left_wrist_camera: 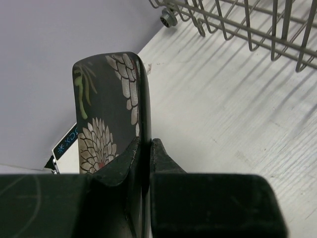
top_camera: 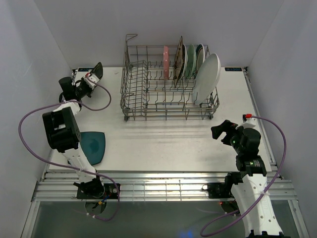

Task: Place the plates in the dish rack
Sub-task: Pick up the plate from the corner of the board, then insert the plate into the dish rack.

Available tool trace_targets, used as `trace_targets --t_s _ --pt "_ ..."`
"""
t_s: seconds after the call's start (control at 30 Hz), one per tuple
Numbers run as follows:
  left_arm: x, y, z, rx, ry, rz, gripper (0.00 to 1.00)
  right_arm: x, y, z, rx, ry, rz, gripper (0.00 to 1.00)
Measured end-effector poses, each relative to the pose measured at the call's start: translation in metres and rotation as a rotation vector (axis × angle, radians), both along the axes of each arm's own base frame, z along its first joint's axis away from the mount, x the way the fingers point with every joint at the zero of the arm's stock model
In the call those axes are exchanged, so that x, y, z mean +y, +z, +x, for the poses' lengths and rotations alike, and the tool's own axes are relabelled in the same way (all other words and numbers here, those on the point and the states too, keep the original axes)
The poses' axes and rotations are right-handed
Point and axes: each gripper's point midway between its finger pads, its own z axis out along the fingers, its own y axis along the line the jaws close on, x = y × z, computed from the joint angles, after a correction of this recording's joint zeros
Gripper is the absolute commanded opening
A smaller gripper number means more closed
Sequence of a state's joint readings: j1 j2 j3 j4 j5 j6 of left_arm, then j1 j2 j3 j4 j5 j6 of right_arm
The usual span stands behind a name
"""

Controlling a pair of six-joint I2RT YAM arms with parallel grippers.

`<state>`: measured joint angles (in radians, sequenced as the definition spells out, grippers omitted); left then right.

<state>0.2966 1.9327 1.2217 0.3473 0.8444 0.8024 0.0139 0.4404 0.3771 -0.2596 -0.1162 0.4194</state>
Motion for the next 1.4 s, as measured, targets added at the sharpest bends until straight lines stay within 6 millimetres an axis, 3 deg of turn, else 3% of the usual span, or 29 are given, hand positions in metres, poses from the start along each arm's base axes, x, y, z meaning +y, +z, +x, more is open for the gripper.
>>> trace_targets --t_s 0.23,0.53,0.8,1.13,1.4 --pt "0.000 0.036 -0.006 0.011 0.064 -0.101 0.00 0.000 0.000 0.000 0.000 0.001 0.000 0.97" --pt "0.006 0.107 -0.007 -0.046 0.160 -0.209 0.00 0.001 -0.002 0.000 0.009 0.008 0.003 0.97" --pt "-0.005 0.167 -0.032 -0.080 0.168 -0.319 0.00 0.002 -0.002 0.000 0.009 0.011 0.004 0.97" --pt "-0.037 0.265 -0.071 -0.180 0.088 -0.417 0.00 0.003 -0.003 -0.001 0.012 0.015 0.005 0.97" --pt "-0.092 0.324 -0.105 -0.188 -0.040 -0.503 0.00 0.003 -0.008 -0.002 0.024 0.018 0.007 0.97"
